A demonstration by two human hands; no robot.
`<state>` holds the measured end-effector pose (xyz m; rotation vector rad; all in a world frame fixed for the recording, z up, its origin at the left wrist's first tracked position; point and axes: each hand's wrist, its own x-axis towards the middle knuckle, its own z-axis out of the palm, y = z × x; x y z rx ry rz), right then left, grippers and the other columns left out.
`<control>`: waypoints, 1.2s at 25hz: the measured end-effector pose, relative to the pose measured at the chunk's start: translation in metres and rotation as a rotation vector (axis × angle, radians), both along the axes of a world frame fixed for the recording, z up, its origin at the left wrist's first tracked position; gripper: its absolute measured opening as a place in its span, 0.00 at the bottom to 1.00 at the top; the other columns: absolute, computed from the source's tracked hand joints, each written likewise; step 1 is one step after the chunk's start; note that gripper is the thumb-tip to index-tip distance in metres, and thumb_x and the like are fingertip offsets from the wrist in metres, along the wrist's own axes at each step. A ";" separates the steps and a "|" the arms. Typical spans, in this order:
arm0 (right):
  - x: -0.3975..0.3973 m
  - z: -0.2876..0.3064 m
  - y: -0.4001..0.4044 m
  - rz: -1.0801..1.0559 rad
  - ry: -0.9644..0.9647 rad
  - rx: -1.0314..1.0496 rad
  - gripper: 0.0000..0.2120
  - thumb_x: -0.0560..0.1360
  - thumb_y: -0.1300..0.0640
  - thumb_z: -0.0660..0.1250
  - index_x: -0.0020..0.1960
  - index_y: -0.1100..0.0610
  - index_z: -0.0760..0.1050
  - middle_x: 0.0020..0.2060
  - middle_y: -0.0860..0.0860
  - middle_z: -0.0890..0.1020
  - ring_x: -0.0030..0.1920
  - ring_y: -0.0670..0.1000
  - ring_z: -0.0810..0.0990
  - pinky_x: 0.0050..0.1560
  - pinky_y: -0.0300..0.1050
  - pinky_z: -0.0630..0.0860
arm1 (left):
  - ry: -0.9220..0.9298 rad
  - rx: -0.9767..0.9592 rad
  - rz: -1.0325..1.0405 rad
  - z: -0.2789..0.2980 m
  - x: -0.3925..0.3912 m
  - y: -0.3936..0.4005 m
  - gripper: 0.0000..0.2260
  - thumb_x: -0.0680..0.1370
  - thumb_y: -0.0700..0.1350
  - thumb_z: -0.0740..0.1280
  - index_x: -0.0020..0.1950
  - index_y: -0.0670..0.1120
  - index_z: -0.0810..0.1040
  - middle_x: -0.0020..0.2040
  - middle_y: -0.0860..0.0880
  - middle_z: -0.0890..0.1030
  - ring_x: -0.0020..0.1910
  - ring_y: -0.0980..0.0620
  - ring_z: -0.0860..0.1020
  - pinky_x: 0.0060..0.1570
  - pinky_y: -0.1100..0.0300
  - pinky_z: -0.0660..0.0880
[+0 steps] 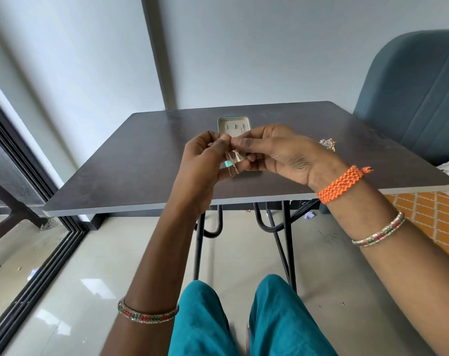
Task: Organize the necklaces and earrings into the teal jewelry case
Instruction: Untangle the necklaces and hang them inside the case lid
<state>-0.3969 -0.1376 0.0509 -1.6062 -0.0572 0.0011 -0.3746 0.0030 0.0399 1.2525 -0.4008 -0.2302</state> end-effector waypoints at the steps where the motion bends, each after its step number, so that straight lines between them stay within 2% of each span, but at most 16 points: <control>1: -0.001 0.000 0.002 -0.024 -0.002 -0.021 0.04 0.71 0.58 0.70 0.43 0.59 0.80 0.31 0.50 0.75 0.32 0.44 0.71 0.38 0.37 0.75 | -0.021 0.003 0.010 0.000 0.001 0.000 0.10 0.81 0.38 0.59 0.40 0.42 0.73 0.28 0.53 0.79 0.29 0.58 0.78 0.32 0.64 0.79; 5: -0.001 -0.001 0.002 -0.133 -0.054 -0.148 0.04 0.72 0.56 0.71 0.39 0.55 0.81 0.32 0.49 0.77 0.37 0.48 0.73 0.45 0.44 0.75 | -0.077 0.035 0.032 -0.004 0.003 0.002 0.10 0.81 0.39 0.59 0.41 0.41 0.75 0.27 0.55 0.79 0.29 0.60 0.78 0.37 0.64 0.80; 8: 0.001 0.001 0.005 -0.215 -0.093 -0.279 0.08 0.73 0.57 0.69 0.35 0.54 0.80 0.33 0.49 0.76 0.37 0.46 0.72 0.39 0.39 0.72 | -0.052 0.075 0.114 -0.014 0.005 -0.002 0.11 0.81 0.38 0.60 0.39 0.42 0.76 0.23 0.56 0.77 0.25 0.62 0.75 0.34 0.70 0.75; 10: 0.002 0.002 0.008 -0.222 -0.062 -0.140 0.11 0.75 0.59 0.65 0.34 0.54 0.77 0.33 0.49 0.75 0.37 0.46 0.71 0.37 0.39 0.71 | -0.060 0.149 0.176 -0.019 0.003 -0.006 0.13 0.81 0.40 0.59 0.38 0.45 0.75 0.20 0.59 0.74 0.22 0.64 0.71 0.30 0.74 0.67; 12: 0.005 0.003 0.006 -0.208 -0.028 0.041 0.11 0.75 0.59 0.61 0.35 0.55 0.75 0.33 0.50 0.75 0.37 0.47 0.70 0.37 0.41 0.70 | -0.088 0.216 0.218 -0.026 0.001 -0.011 0.13 0.82 0.42 0.59 0.37 0.48 0.75 0.19 0.60 0.72 0.22 0.66 0.71 0.27 0.76 0.64; 14: 0.008 0.002 0.002 -0.155 -0.005 0.030 0.10 0.75 0.58 0.61 0.35 0.54 0.74 0.34 0.49 0.76 0.37 0.47 0.71 0.38 0.41 0.68 | -0.143 0.266 0.230 -0.039 0.004 -0.015 0.13 0.82 0.44 0.59 0.39 0.46 0.75 0.22 0.58 0.71 0.24 0.62 0.69 0.28 0.71 0.64; 16: 0.010 -0.004 -0.002 -0.117 0.024 -0.018 0.09 0.75 0.56 0.63 0.36 0.53 0.74 0.35 0.48 0.77 0.38 0.47 0.72 0.39 0.41 0.67 | -0.237 0.354 0.261 -0.055 0.011 -0.018 0.14 0.81 0.47 0.60 0.41 0.40 0.77 0.25 0.56 0.67 0.26 0.58 0.63 0.32 0.60 0.62; 19: 0.016 -0.015 -0.004 -0.228 -0.002 -0.105 0.06 0.74 0.57 0.68 0.39 0.55 0.77 0.36 0.50 0.78 0.38 0.46 0.74 0.43 0.40 0.69 | -0.242 0.403 0.303 -0.069 0.019 -0.023 0.16 0.80 0.47 0.63 0.38 0.37 0.75 0.23 0.56 0.65 0.25 0.56 0.61 0.29 0.60 0.60; 20: 0.018 -0.018 -0.005 -0.306 -0.056 -0.219 0.05 0.73 0.58 0.70 0.39 0.55 0.78 0.35 0.49 0.78 0.37 0.46 0.75 0.43 0.39 0.72 | -0.209 0.395 0.310 -0.071 0.019 -0.025 0.15 0.79 0.46 0.63 0.35 0.39 0.73 0.22 0.56 0.65 0.23 0.57 0.61 0.26 0.62 0.60; 22: 0.023 -0.025 -0.006 -0.492 -0.185 -0.572 0.05 0.69 0.56 0.74 0.36 0.53 0.79 0.33 0.43 0.78 0.40 0.46 0.74 0.50 0.46 0.71 | -0.078 0.341 0.320 -0.077 0.021 -0.029 0.14 0.78 0.46 0.65 0.33 0.43 0.72 0.23 0.55 0.67 0.24 0.57 0.64 0.24 0.66 0.63; 24: 0.022 -0.029 -0.002 -0.615 -0.242 -0.796 0.05 0.68 0.53 0.75 0.36 0.50 0.79 0.37 0.43 0.82 0.44 0.46 0.75 0.53 0.47 0.64 | 0.025 0.256 0.330 -0.083 0.023 -0.034 0.14 0.78 0.46 0.65 0.34 0.42 0.73 0.24 0.52 0.67 0.24 0.55 0.67 0.21 0.67 0.65; 26: 0.025 -0.034 0.000 -0.672 -0.305 -0.790 0.05 0.68 0.53 0.75 0.36 0.51 0.80 0.40 0.46 0.84 0.46 0.47 0.77 0.53 0.45 0.62 | 0.040 0.203 0.378 -0.085 0.024 -0.041 0.12 0.78 0.45 0.66 0.38 0.40 0.75 0.26 0.50 0.66 0.24 0.54 0.67 0.20 0.66 0.65; 28: 0.029 -0.037 0.001 -0.699 -0.416 -0.704 0.04 0.68 0.55 0.74 0.36 0.52 0.81 0.37 0.45 0.83 0.44 0.48 0.80 0.55 0.49 0.72 | 0.055 0.107 0.459 -0.081 0.026 -0.047 0.09 0.77 0.43 0.67 0.40 0.39 0.77 0.26 0.50 0.66 0.23 0.54 0.66 0.20 0.66 0.64; 30: 0.032 -0.037 -0.001 -0.694 -0.476 -0.634 0.02 0.69 0.57 0.73 0.37 0.54 0.82 0.35 0.45 0.83 0.40 0.46 0.81 0.50 0.49 0.78 | 0.096 -0.013 0.501 -0.077 0.029 -0.050 0.07 0.76 0.42 0.68 0.41 0.40 0.79 0.28 0.48 0.66 0.23 0.54 0.64 0.20 0.66 0.63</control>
